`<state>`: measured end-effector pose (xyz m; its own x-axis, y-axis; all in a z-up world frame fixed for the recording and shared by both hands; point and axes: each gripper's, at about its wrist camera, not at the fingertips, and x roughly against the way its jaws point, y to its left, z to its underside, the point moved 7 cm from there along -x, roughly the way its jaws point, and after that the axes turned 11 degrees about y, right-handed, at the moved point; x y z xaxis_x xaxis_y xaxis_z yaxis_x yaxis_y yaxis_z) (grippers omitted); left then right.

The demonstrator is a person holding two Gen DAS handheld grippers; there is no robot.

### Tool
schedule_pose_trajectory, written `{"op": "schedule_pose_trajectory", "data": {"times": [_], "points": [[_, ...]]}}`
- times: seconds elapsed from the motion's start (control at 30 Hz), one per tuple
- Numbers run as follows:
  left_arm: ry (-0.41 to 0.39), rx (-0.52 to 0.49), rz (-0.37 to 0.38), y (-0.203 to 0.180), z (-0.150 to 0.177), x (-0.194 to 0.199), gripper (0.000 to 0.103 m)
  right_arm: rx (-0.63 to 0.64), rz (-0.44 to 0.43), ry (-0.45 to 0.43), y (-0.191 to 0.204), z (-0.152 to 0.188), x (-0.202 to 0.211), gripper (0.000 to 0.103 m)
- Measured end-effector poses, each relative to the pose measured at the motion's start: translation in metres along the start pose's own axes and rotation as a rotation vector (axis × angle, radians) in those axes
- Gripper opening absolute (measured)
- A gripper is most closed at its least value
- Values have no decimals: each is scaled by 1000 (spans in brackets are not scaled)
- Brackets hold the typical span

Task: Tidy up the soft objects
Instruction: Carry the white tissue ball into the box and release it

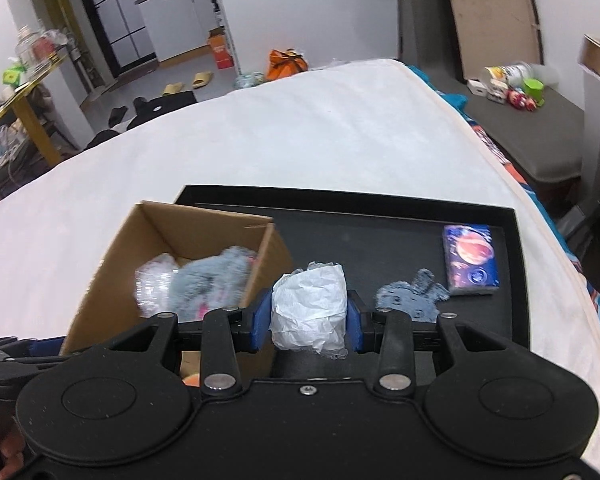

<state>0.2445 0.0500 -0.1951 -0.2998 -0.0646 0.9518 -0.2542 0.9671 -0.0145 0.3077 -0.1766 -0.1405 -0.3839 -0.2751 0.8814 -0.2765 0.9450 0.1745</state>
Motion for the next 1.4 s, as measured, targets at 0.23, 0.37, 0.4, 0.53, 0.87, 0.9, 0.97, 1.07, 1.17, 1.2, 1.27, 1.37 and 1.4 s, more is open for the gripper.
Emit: {"op": "schedule_pose_trajectory", "data": {"times": [0.23,0.37,0.4,0.53,0.87,0.9,0.97,1.07,1.17,1.2,1.27,1.37,1.4], "points": [[1,1,19,2,0,-3,48,79,-5,-3,32,-4,4,38],[4,6,31,3,2,-5,37,132,-2,1,51,-3,4,38],[5,8,35,4,2,-5,33,145,-1,3,56,-3,4,38],[10,10,55,5,4,-7,22,199,7,10,74,-2,2,38],[12,31,118,6,5,-7,13,272,-7,26,113,-2,-3,39],[15,36,124,7,5,-7,13,273,-12,26,116,-3,-4,39],[17,39,129,8,4,-7,13,272,-22,21,123,-5,-4,39],[19,40,134,7,4,-7,14,271,-47,21,134,-6,-5,40],[21,39,134,8,4,-7,14,276,-61,24,141,-7,-5,49],[22,38,133,8,4,-7,14,276,-63,21,142,-7,-4,51],[21,35,130,7,4,-7,14,285,-57,14,143,-8,-1,51],[26,35,128,8,4,-7,14,288,-49,13,138,-7,1,51],[29,36,127,8,4,-8,14,286,-45,13,135,-7,2,51]]}}
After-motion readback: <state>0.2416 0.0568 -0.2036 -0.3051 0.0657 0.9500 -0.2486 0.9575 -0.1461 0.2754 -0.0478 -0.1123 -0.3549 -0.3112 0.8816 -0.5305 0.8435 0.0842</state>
